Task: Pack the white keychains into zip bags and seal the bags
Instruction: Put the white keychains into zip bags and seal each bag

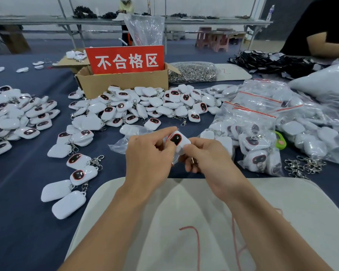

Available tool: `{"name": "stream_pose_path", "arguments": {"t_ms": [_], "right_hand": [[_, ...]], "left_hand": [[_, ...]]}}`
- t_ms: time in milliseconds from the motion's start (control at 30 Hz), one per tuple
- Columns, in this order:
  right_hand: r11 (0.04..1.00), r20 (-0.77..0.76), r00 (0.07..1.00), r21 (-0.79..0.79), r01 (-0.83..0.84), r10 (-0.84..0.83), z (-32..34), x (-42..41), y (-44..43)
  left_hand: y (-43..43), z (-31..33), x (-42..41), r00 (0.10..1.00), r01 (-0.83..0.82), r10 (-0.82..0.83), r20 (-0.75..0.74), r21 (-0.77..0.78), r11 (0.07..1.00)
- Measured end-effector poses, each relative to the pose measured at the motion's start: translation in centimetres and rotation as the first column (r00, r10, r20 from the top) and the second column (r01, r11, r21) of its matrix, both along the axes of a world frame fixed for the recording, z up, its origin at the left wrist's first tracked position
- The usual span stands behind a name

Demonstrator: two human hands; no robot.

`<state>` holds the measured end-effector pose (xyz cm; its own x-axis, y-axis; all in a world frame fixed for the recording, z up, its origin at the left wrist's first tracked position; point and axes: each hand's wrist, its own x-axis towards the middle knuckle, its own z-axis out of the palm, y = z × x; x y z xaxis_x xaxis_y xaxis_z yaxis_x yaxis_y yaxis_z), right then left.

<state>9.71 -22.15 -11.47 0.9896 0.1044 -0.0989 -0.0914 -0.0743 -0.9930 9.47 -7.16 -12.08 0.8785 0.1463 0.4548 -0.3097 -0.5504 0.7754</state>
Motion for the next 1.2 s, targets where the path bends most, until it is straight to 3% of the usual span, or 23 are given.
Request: {"name": "stream_pose_path", "arguments": {"t_ms": [300,533,667,867,1033,1200], "right_hand": [[0.995,0.040,0.998,-0.088,0.054,-0.051,0.5,-0.3,0.4],[0.996,0.014,0.996,0.030,0.083,-0.083,0.9,-0.2,-0.2],[0.994,0.005,0.999,0.103,0.039,-0.040,1.3,-0.5,0.1],[0.992,0.018,0.999,0.114,0.046,-0.048,1.5,-0.6,0.4],[0.996,0.088,0.992,0.044,0.083,-0.087,1.4,-0.7,0.4],[0.998,0.069,0.998,0.065,0.001,-0.006,1.4,-0.8,0.4]], "left_hand": [[0.1,0.2,-0.2,0.995,0.099,-0.100,-0.011,-0.055,0.994],[-0.3,-0.2,-0.2,1.000,-0.002,0.002,0.008,0.052,0.999],[-0.6,0.2,-0.2,0.998,0.060,-0.059,0.014,-0.084,0.995],[-0.4,1.0,-0.5,0.974,0.213,-0.221,-0.042,-0.136,0.968],[-0.2,0.7,-0.5,0.977,0.212,-0.215,-0.011,-0.119,0.970],[-0.8,0.5,-0.7,0.991,0.132,-0.136,-0.017,-0.165,0.977]]}}
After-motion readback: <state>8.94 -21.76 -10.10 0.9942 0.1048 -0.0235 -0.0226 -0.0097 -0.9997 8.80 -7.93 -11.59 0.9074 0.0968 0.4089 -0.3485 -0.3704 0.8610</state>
